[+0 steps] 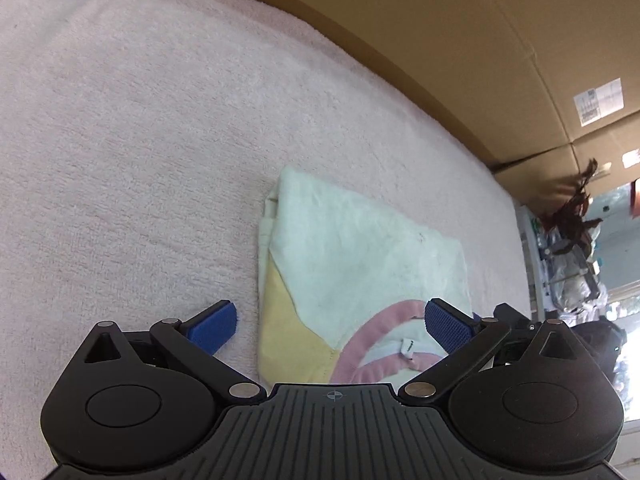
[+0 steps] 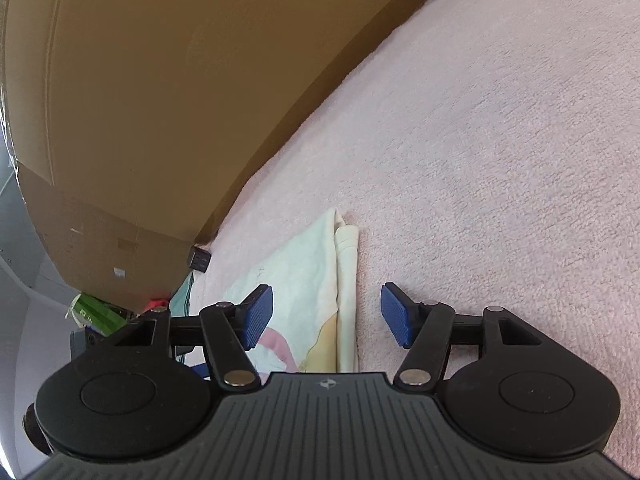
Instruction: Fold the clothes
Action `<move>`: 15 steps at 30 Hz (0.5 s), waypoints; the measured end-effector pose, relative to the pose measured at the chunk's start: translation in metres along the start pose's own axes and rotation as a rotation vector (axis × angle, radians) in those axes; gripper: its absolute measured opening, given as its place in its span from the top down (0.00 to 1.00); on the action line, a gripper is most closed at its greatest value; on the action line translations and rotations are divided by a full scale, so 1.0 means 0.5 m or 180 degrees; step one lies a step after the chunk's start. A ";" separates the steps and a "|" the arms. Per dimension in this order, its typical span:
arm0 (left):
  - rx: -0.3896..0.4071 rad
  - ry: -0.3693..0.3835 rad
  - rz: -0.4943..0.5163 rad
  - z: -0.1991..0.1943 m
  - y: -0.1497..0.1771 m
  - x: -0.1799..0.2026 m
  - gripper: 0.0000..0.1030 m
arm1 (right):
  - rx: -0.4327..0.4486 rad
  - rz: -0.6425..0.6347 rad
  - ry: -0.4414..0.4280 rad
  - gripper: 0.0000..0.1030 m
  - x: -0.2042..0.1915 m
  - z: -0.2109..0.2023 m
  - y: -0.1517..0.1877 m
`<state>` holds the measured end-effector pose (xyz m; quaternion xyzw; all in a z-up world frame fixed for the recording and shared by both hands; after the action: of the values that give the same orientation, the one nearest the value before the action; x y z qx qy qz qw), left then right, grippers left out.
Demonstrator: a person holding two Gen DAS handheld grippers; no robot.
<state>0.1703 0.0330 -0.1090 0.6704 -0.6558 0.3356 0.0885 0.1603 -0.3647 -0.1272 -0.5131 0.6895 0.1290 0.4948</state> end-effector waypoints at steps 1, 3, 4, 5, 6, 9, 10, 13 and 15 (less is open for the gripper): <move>-0.0025 -0.0064 0.0076 0.003 0.000 0.008 0.00 | -0.0036 -0.0042 0.0020 0.36 -0.004 0.004 0.002; -0.0057 -0.0187 0.0220 0.001 0.006 0.016 0.00 | -0.0104 -0.0116 0.0077 0.36 -0.022 0.013 0.004; -0.0071 -0.0253 0.0299 0.000 0.011 0.020 0.01 | -0.0172 -0.0154 0.0073 0.36 -0.029 0.018 0.004; -0.0078 -0.0318 0.0376 0.003 0.015 0.028 0.02 | -0.0249 -0.0180 0.0050 0.36 -0.033 0.025 0.005; -0.0085 -0.0375 0.0442 0.004 0.018 0.034 0.04 | -0.0303 -0.0212 0.0049 0.36 -0.039 0.031 0.006; -0.0084 -0.0529 0.0576 -0.002 0.021 0.036 0.17 | -0.0394 -0.0262 0.0100 0.36 -0.054 0.049 -0.002; -0.0087 -0.0573 0.0592 -0.004 0.019 0.035 0.25 | -0.0421 -0.0258 0.0116 0.38 -0.058 0.056 -0.007; -0.0129 -0.0650 0.0539 0.000 0.008 0.027 0.45 | -0.0493 -0.0376 0.0261 0.59 -0.074 0.068 -0.009; -0.0164 -0.0644 0.0439 0.010 -0.004 0.024 0.57 | -0.0528 -0.0377 0.0359 0.81 -0.069 0.069 -0.012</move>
<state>0.1727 0.0207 -0.1057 0.6517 -0.7143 0.2545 0.0157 0.1837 -0.3237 -0.1136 -0.5985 0.6716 0.1271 0.4177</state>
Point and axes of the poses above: each gripper's, at about its wrist camera, not at the fingertips, and z roughly the way its jaws point, x to its right, y to its underside, the point moved 1 cm from there along z, roughly the way its jaws point, and after that the axes turned 2 degrees about x, right-handed, at the moved point
